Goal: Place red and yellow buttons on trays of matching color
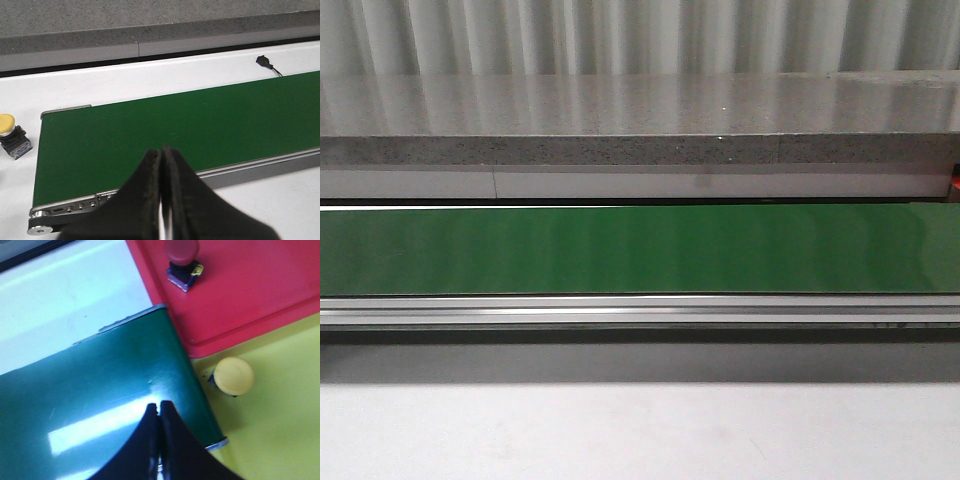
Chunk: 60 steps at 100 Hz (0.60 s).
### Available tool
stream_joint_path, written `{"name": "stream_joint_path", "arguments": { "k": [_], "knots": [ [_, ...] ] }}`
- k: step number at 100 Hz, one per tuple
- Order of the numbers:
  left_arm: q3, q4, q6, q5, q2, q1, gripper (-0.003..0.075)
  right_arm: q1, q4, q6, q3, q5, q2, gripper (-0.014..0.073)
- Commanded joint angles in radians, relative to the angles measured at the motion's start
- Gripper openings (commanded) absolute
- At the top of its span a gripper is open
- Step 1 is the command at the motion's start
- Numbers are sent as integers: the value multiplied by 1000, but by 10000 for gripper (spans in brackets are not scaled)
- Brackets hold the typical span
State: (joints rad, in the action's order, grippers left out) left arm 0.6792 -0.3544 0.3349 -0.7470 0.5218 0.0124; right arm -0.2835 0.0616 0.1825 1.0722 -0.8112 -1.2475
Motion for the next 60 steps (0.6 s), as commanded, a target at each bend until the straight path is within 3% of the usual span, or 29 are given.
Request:
{"name": "stream_joint_path", "arguments": {
  "k": [1,29,60],
  "knots": [
    [27,-27,2,58,4,8,-20,61,6,-15,-24,90,77,-66],
    [27,-27,2,58,4,8,-20,260,6,-54,-160,170,256,-66],
    [27,-27,2,58,4,8,-20,360,6,-130,-328,212,481,-66]
  ]
}}
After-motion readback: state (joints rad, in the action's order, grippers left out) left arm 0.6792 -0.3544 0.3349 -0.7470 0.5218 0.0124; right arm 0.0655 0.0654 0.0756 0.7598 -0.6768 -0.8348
